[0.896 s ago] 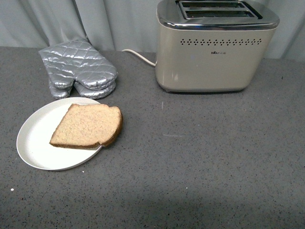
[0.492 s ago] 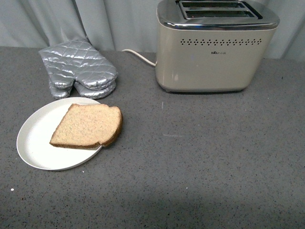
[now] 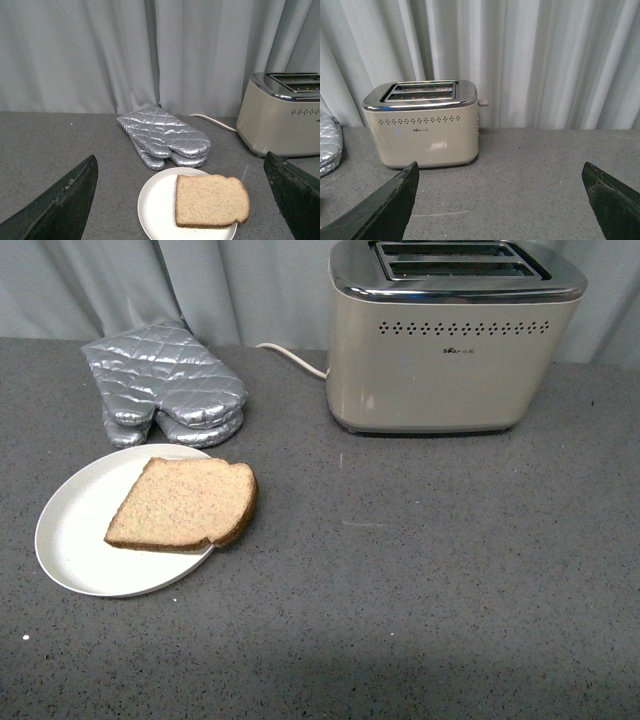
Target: Put bread into toaster
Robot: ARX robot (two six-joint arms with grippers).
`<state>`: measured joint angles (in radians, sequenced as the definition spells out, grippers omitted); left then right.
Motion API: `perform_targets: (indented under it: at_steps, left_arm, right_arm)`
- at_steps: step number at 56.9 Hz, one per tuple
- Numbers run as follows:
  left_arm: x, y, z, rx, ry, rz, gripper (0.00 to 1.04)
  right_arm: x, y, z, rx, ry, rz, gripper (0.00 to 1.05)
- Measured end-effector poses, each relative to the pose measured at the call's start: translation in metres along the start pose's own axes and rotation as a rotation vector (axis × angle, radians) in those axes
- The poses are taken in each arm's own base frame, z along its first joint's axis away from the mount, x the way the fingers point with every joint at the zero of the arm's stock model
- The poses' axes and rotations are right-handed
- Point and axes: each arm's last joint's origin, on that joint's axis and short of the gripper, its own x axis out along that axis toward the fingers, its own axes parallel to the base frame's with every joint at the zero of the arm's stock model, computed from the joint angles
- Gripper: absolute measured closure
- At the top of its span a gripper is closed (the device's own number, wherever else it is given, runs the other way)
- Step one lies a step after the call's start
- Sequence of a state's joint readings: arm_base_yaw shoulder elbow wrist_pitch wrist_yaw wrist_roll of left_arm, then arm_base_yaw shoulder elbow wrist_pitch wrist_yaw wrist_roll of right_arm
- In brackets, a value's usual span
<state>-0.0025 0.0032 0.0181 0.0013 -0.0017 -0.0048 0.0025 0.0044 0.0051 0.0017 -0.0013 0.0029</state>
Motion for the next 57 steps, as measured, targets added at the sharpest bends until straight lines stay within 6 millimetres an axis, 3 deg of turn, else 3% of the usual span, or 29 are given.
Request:
perform_targets:
  at_steps: [10, 16, 20, 36, 47, 57]
  left_arm:
    - [0.0, 0.0, 0.0, 0.0, 0.003, 0.008, 0.07]
    - [0.007, 0.001, -0.003, -0.087, 0.231, 0.248, 0.07]
    - [0.018, 0.002, -0.006, -0.121, 0.307, 0.29, 0.07]
    - [0.096, 0.016, -0.019, -0.22, 0.537, 0.166, 0.07]
    - [0.16, 0.037, -0.071, -0.215, 0.768, 0.078, 0.07]
    - [0.19, 0.043, -0.095, -0.142, 0.866, 0.041, 0.07]
  right_arm:
    - [0.0, 0.0, 0.0, 0.0, 0.0, 0.0, 0.1]
    - [0.0, 0.0, 0.0, 0.0, 0.0, -0.001, 0.1]
    - [0.0, 0.0, 0.0, 0.0, 0.0, 0.001, 0.1]
    - [0.0, 0.0, 0.0, 0.0, 0.0, 0.0, 0.1]
    - [0.0, 0.0, 0.0, 0.0, 0.0, 0.0, 0.1]
    - [0.0, 0.0, 0.0, 0.0, 0.0, 0.0, 0.1]
